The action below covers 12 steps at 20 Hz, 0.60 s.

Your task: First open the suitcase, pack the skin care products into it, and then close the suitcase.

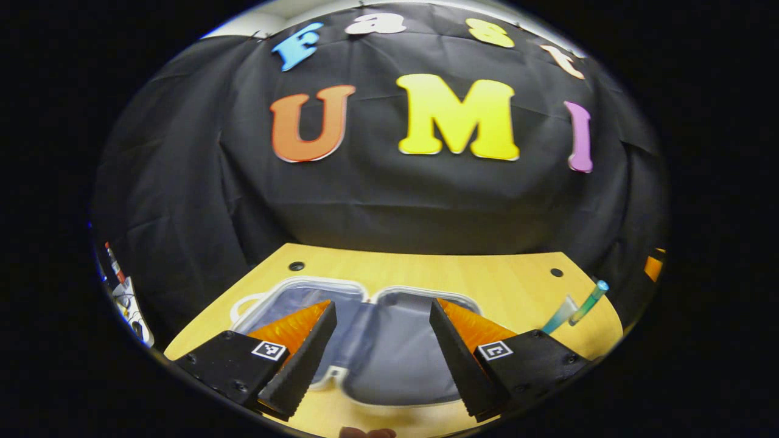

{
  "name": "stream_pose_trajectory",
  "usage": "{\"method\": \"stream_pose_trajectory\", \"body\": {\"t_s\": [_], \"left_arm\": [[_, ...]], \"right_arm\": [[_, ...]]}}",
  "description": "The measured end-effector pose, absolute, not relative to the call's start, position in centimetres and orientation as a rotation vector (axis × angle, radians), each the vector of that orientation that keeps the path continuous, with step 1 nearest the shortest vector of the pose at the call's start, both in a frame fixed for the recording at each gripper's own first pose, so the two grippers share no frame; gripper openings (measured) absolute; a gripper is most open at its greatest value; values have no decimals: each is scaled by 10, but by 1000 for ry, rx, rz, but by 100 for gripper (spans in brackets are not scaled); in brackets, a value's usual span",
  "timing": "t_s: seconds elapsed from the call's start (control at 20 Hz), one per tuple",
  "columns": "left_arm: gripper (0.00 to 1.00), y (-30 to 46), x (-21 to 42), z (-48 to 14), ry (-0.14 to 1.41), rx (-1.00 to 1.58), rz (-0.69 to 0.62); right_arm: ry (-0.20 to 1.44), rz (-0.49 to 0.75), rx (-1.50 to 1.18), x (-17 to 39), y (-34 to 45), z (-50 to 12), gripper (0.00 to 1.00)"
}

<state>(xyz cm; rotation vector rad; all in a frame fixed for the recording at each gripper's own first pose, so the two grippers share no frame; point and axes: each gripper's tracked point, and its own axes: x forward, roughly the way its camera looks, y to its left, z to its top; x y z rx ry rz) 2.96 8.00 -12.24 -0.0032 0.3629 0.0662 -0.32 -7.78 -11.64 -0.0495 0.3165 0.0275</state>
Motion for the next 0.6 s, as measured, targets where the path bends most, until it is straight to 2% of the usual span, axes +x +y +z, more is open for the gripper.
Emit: {"method": "stream_pose_trajectory", "body": {"t_s": [0.4,0.6], "left_arm": [[98,-110,24,-157,396,-12,-200],[98,-179,21,-199,450,-41,-265]], "right_arm": [[366,11,-65,-6,-136,-138,82],[417,8,-94,-13,-160,-156,82]]}}
